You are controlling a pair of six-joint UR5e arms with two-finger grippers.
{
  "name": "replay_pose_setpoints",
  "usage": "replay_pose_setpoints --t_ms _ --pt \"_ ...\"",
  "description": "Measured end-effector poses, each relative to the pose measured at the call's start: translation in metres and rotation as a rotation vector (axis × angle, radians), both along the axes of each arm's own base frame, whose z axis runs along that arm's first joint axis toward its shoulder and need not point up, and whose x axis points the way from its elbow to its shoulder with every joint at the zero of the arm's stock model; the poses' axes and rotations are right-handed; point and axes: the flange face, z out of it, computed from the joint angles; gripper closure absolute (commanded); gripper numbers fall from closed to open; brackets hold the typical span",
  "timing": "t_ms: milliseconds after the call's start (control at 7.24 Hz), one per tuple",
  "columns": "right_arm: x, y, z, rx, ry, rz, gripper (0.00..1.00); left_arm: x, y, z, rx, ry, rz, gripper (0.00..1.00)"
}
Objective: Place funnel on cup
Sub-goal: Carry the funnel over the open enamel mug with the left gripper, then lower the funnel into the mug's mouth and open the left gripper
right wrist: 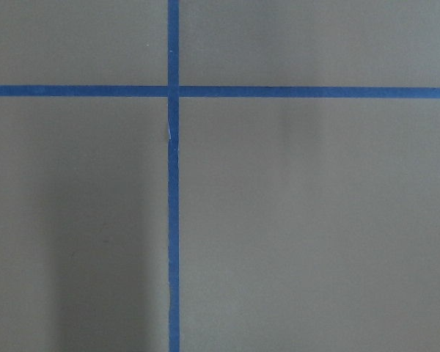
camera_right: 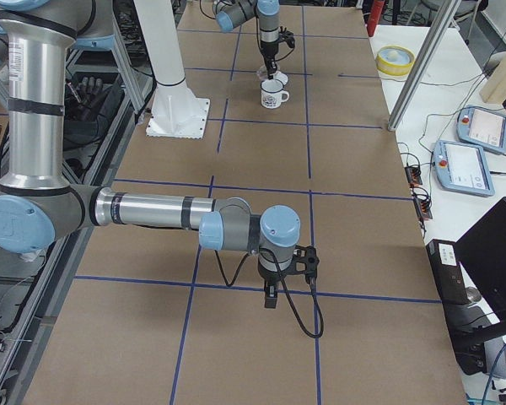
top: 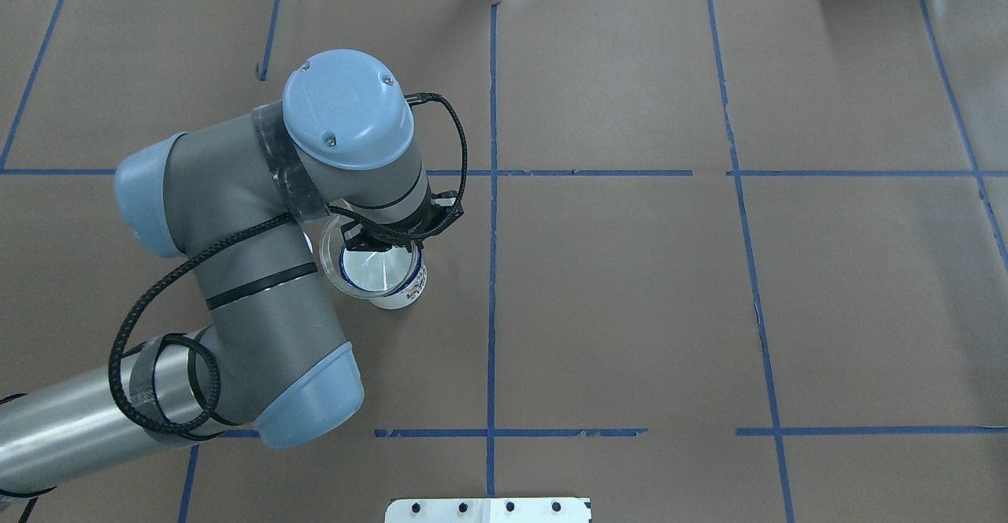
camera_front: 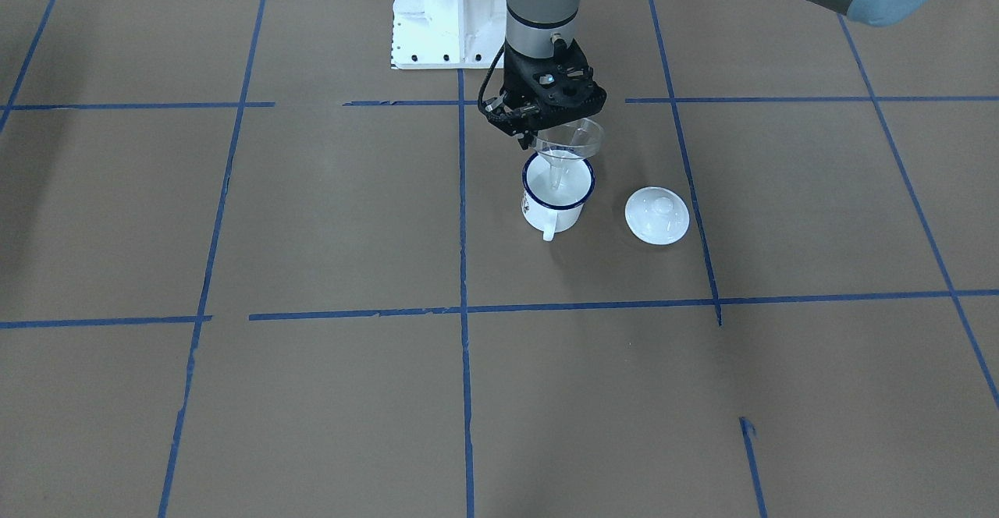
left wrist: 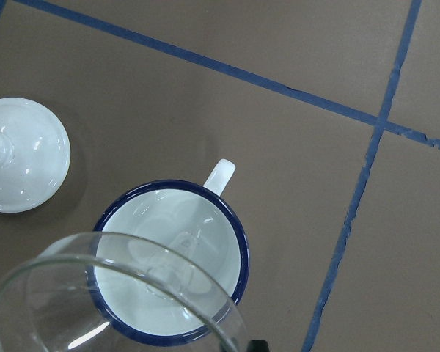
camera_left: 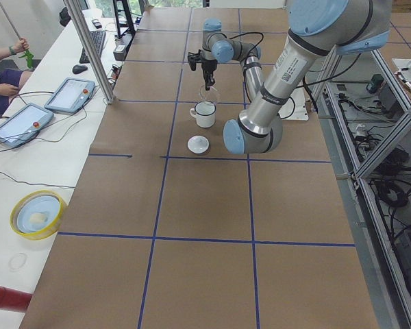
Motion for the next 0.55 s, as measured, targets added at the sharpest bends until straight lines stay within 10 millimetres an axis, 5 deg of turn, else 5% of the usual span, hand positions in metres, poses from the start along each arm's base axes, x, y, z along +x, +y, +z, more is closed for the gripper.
replay_pose_setpoints --t_ms 553 --pt "0.0 0.0 0.0 0.0 0.0 0.0 0.0 0.0032 -0.0012 0.0024 0.025 -0.013 0.027 1.0"
